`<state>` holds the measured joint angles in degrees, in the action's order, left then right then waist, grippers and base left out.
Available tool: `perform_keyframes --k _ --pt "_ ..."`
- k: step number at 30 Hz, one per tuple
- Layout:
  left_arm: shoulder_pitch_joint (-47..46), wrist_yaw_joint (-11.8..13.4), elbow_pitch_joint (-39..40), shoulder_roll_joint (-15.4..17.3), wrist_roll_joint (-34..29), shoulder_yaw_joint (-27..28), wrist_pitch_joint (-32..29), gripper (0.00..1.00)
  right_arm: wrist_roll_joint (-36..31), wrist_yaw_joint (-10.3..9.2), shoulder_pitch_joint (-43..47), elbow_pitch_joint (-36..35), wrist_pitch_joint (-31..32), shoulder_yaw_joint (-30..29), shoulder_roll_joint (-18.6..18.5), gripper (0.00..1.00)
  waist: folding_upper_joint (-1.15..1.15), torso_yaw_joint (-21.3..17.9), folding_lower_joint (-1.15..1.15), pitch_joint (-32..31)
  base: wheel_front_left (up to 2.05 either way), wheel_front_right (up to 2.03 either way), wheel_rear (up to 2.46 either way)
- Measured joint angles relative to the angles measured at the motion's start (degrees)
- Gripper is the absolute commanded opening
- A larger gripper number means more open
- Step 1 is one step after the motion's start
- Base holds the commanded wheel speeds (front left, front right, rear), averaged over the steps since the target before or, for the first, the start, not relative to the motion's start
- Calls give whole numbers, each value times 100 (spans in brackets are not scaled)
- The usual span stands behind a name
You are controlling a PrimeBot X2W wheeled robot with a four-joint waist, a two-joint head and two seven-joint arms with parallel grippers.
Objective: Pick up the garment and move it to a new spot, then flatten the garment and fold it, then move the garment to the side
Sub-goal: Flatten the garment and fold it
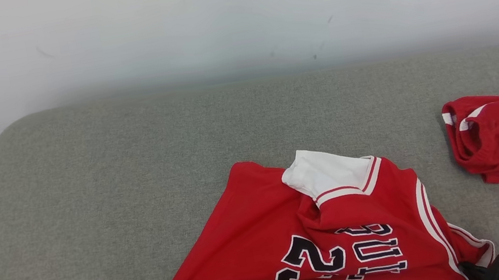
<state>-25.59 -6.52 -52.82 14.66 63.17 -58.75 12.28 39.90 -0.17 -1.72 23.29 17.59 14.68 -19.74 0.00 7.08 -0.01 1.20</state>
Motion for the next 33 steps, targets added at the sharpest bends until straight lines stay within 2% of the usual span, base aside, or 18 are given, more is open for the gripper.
perform_keyframes --k 2,4,5,6,19,27,33 --pt "19 -3 23 13 2 -8 -48 0 13 -42 -1 -49 13 -7 -2 0 0 16 0 7 0 0 0" --pt "21 1 44 20 27 37 -31 4 13 -62 -1 -111 12 -31 -4 93 0 34 0 13 0 0 0" --pt "21 1 58 23 52 43 -32 82 15 -85 -2 -124 13 -36 -4 100 0 42 0 14 0 0 0" --pt "21 2 82 31 53 46 -31 100 16 -89 -2 -135 13 -38 -4 100 0 50 0 15 0 0 0" --pt "-12 44 730 357 58 322 96 100 69 -109 -56 -545 -73 -140 -14 100 0 24 0 -42 0 0 0" --pt "-504 37 1068 413 -64 256 134 100 -11 -97 -388 -1227 -307 -132 3 100 0 -259 0 -16 0 0 0" --pt "-881 -5 1020 343 -145 132 -142 100 -230 -85 -655 -1586 -399 -8 11 100 1 -531 0 85 0 0 0"
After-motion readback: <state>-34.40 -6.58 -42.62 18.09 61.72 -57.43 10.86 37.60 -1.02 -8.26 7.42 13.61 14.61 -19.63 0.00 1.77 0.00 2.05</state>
